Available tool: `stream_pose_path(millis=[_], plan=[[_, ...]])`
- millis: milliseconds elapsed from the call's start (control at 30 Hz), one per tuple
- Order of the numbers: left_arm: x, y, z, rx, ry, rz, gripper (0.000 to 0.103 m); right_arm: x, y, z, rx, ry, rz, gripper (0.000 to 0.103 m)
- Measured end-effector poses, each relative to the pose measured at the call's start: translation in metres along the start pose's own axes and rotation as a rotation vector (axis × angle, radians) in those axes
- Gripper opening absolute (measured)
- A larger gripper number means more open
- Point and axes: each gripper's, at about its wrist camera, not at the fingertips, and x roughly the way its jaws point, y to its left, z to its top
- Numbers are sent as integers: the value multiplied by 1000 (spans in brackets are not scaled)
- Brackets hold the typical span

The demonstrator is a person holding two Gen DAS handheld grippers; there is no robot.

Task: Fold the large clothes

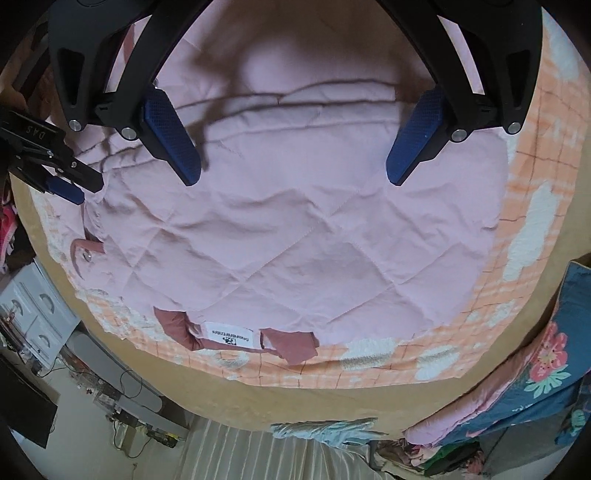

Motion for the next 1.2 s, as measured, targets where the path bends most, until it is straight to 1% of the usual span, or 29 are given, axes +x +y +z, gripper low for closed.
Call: stream_pose_path(millis=[133, 233, 467, 667, 933, 1100, 1200], plan=[[-11, -3, 0, 4, -4, -6, 95, -10, 6, 1, -14, -18, -11, 92], [-18, -6, 0, 8, -9, -8, 95, -18, 8, 3, -8, -44, -3, 96], [-34, -9, 0, -5, -15, 4, 95, -44, 6, 9, -1, -98, -4, 98], [-55, -13, 1, -17, -31, -12, 95, -69, 7, 9, 13, -145, -4, 99], [-87, -22, 0, -11, -71, -21, 95, -104, 13, 7, -3, -218, -32, 99], [-110, -27, -3, -3, -101, -29, 95, -130, 13, 6, 13, -271, -27, 99], [-125, -29, -5, 0, -123, -35, 95, -142, 13, 4, 23, -280, -16, 99]])
